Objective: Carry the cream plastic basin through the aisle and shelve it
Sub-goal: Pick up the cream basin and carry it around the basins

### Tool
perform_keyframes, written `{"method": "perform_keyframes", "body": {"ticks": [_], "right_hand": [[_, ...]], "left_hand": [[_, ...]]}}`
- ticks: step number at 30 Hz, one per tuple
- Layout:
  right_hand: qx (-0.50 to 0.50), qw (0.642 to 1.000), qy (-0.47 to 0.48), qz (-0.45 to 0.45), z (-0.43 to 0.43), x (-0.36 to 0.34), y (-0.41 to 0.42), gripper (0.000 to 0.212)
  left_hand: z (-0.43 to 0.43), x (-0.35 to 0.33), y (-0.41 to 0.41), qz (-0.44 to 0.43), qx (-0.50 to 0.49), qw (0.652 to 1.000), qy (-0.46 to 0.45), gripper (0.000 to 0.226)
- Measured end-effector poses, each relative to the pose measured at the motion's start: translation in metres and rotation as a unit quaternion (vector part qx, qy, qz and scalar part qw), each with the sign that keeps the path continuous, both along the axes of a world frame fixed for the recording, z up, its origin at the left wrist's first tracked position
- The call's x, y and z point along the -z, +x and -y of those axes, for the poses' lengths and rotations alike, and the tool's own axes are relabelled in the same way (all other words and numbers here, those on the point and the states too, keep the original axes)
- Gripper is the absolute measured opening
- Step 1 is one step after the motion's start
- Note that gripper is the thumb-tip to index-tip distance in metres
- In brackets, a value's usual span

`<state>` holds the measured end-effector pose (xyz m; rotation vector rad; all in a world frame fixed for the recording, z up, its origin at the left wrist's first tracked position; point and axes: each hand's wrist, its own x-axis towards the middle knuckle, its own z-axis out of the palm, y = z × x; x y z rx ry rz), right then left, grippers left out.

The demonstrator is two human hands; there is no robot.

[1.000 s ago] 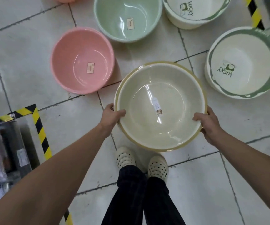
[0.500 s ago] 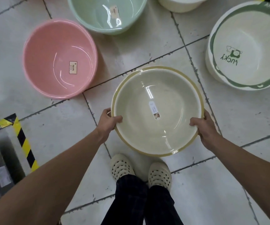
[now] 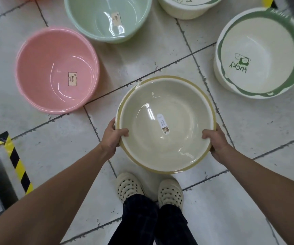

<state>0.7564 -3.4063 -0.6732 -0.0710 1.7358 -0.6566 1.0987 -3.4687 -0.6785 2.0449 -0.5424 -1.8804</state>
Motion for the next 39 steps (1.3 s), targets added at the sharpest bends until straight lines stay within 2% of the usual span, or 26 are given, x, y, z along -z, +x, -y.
{"method": "perform_keyframes", "body": {"ticks": [4,11,16,24,29,34,39], "right_hand": [[-0.011,1.0,-0.009,0.002,-0.009,-0.023,-0.005,0.08],[0.028,0.999,-0.009,0.025,-0.013,-0.106,-0.016,0.095],[0.056,0.998,-0.023,0.024,-0.003,-0.193,-0.034,0.086],[0.133,0.99,-0.044,-0.005,0.004,-0.288,-0.097,0.091],[0.128,0.991,-0.048,-0.01,0.035,-0.305,-0.161,0.095],[0.092,0.995,-0.033,-0.001,0.079,-0.289,-0.229,0.083],[0.071,0.997,-0.008,0.037,0.116,-0.259,-0.288,0.058]], "left_hand": [[-0.01,-0.032,0.002,-0.01,-0.003,1.0,0.023,0.1],[0.006,-0.137,-0.007,-0.016,0.018,0.999,0.044,0.087],[0.032,-0.222,-0.032,-0.023,0.044,0.998,0.043,0.095],[0.087,-0.322,-0.107,-0.032,0.101,0.994,0.014,0.092],[0.125,-0.34,-0.178,-0.043,0.12,0.992,0.017,0.064],[0.162,-0.31,-0.243,-0.013,0.117,0.993,0.023,0.091],[0.187,-0.28,-0.301,0.001,0.113,0.993,0.029,0.084]]}}
